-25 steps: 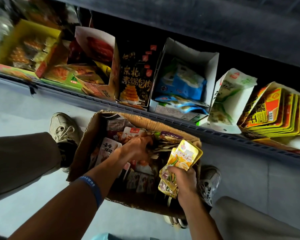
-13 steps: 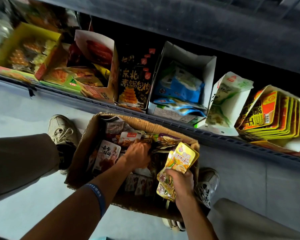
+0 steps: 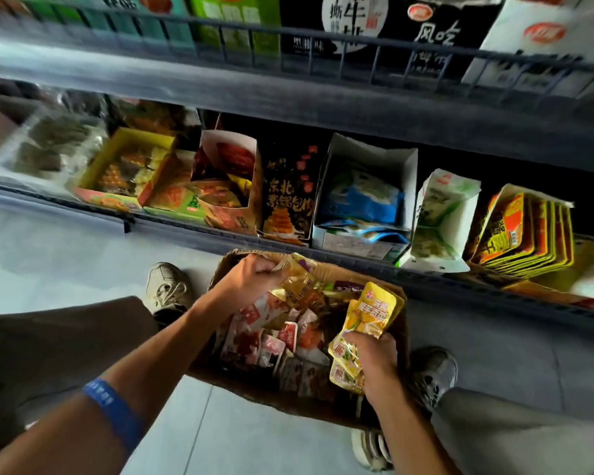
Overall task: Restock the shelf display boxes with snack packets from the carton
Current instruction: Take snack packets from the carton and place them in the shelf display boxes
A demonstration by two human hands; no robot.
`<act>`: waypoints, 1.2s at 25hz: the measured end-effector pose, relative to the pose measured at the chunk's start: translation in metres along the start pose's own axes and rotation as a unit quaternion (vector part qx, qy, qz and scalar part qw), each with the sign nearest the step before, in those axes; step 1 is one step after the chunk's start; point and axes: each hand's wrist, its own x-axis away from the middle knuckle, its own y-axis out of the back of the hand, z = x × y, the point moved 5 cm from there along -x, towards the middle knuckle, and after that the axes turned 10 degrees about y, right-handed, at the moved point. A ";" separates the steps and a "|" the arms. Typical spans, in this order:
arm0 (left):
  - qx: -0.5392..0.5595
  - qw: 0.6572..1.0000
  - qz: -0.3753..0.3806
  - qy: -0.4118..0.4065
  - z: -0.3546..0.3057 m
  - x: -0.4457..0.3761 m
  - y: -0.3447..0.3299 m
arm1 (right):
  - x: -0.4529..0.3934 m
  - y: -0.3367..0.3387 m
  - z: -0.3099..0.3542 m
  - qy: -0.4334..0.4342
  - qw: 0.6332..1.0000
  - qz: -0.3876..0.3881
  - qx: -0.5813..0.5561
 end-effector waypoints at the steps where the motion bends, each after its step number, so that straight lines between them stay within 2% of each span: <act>1: 0.016 1.000 -0.002 0.008 0.002 0.009 0.005 | 0.005 -0.001 0.002 0.002 1.000 0.005 -0.004; 3: 0.062 0.998 -0.003 0.020 0.007 0.028 0.014 | 0.014 -0.004 0.009 0.009 1.000 0.016 -0.007; 7: 0.072 0.997 -0.008 0.013 0.009 0.059 0.020 | 0.028 -0.002 0.018 0.032 0.999 0.016 -0.007; 10: 0.189 0.982 -0.023 0.007 -0.002 0.075 0.023 | 0.037 0.002 0.022 0.041 0.999 0.009 -0.012; 12: 0.300 0.952 -0.059 0.016 0.001 0.076 0.026 | 0.041 0.003 0.022 0.033 0.999 0.011 -0.024; 14: 0.431 0.897 -0.086 0.039 0.003 0.076 0.029 | 0.045 0.001 0.027 0.026 0.998 0.021 -0.054; 16: 0.493 0.864 -0.095 0.044 -0.001 0.074 0.030 | 0.049 -0.002 0.031 0.014 0.995 0.037 -0.087; 19: 0.517 0.853 -0.062 0.044 -0.008 0.071 0.022 | 0.052 -0.003 0.042 0.015 0.990 0.051 -0.128; 22: 0.508 0.857 -0.032 0.080 -0.004 0.067 0.007 | 0.053 -0.002 0.050 0.015 0.985 0.057 -0.159; 24: 0.481 0.866 -0.061 0.125 0.002 0.070 0.002 | 0.054 -0.001 0.050 0.009 0.984 0.055 -0.169; 30: 0.429 0.863 -0.144 0.224 0.020 0.071 -0.007 | 0.050 -0.001 0.039 -0.030 0.989 0.026 -0.139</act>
